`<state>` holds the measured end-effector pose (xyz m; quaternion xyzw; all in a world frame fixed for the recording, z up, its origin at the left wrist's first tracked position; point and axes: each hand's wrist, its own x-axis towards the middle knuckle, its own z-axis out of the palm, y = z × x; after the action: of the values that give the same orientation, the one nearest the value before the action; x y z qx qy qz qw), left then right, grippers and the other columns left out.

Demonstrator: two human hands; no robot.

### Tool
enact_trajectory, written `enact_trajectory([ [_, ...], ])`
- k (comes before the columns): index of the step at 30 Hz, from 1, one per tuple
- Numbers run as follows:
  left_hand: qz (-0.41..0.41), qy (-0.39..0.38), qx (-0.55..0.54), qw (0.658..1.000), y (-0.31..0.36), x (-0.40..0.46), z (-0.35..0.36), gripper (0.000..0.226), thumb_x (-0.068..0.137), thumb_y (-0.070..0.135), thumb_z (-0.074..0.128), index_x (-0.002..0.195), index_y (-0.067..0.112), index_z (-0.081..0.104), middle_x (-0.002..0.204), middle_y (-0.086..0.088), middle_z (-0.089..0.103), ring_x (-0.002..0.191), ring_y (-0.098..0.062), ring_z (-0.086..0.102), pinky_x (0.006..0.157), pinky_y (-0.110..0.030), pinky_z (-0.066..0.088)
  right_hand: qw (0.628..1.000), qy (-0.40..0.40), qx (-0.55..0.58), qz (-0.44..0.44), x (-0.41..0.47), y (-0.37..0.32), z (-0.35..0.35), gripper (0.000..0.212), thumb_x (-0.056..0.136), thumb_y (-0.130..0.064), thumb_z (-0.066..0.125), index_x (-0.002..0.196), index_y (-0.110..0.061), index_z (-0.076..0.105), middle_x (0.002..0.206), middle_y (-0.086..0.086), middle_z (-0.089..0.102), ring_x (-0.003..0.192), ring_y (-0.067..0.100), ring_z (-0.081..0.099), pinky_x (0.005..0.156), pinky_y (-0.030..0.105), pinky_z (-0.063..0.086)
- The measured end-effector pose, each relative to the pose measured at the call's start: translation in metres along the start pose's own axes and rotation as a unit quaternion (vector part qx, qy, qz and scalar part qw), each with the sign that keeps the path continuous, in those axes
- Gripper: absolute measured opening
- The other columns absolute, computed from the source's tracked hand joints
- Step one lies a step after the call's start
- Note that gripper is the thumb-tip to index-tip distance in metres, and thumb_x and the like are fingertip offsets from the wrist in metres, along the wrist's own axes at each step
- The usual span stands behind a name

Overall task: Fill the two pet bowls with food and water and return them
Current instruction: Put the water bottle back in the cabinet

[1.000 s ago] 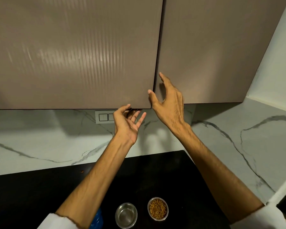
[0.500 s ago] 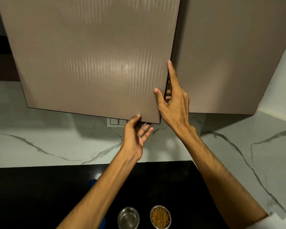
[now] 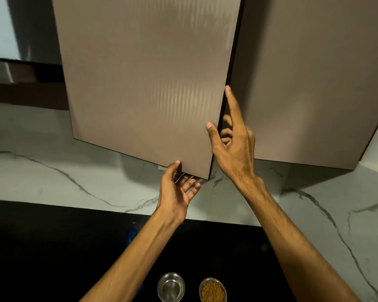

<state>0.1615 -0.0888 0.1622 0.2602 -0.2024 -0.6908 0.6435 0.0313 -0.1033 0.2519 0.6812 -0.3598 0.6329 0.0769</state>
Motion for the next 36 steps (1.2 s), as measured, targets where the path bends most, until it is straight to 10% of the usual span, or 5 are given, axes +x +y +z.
enact_trajectory([
  [11,0.029,0.021,0.002,0.999,0.016,-0.061,-0.019,0.040,0.095,0.036,0.065,0.129,0.015,0.059,0.099,-0.015,0.073,0.085,-0.028,0.070,0.067,-0.032,0.054,0.996,-0.006,0.084,-0.041,-0.006,-0.069,-0.013,0.074,0.097,-0.016,0.072,0.161,-0.014,0.034,0.142,0.015,0.063,0.079,0.028,0.073,0.058,0.029,0.062],
  [18,0.033,0.020,-0.009,0.999,0.033,-0.093,-0.038,0.039,0.092,0.035,0.067,0.128,0.023,0.059,0.089,-0.014,0.077,0.077,-0.026,0.074,0.060,-0.030,0.056,0.994,-0.001,0.101,-0.046,-0.013,-0.112,-0.014,0.065,0.098,-0.018,0.074,0.155,-0.013,0.044,0.116,0.014,0.072,0.058,0.016,0.067,0.052,0.030,0.062],
  [26,0.064,0.005,-0.013,0.998,0.063,-0.129,-0.069,0.051,0.092,0.027,0.068,0.142,0.028,0.055,0.096,-0.015,0.077,0.079,-0.026,0.076,0.058,-0.033,0.060,0.986,0.008,0.130,-0.100,-0.027,-0.166,0.006,0.060,0.095,-0.013,0.075,0.148,-0.008,0.048,0.119,-0.060,0.047,0.093,-0.017,0.064,0.087,0.041,0.065],
  [30,0.070,-0.002,-0.023,0.997,0.081,-0.149,-0.086,0.051,0.093,0.024,0.068,0.142,0.031,0.057,0.100,-0.013,0.077,0.081,-0.024,0.076,0.059,-0.032,0.060,0.983,0.019,0.134,-0.128,-0.035,-0.195,0.018,0.059,0.095,-0.015,0.075,0.148,-0.003,0.050,0.132,-0.043,0.050,0.087,0.016,0.070,0.090,0.039,0.063],
  [36,0.081,0.003,-0.022,0.996,0.104,-0.170,-0.110,0.056,0.093,0.021,0.067,0.146,0.032,0.052,0.083,-0.008,0.077,0.063,-0.018,0.072,0.055,-0.029,0.058,0.980,0.020,0.136,-0.146,-0.048,-0.232,0.036,0.061,0.097,-0.024,0.074,0.150,-0.009,0.050,0.132,-0.018,0.056,0.075,0.015,0.071,0.067,0.032,0.063],
])
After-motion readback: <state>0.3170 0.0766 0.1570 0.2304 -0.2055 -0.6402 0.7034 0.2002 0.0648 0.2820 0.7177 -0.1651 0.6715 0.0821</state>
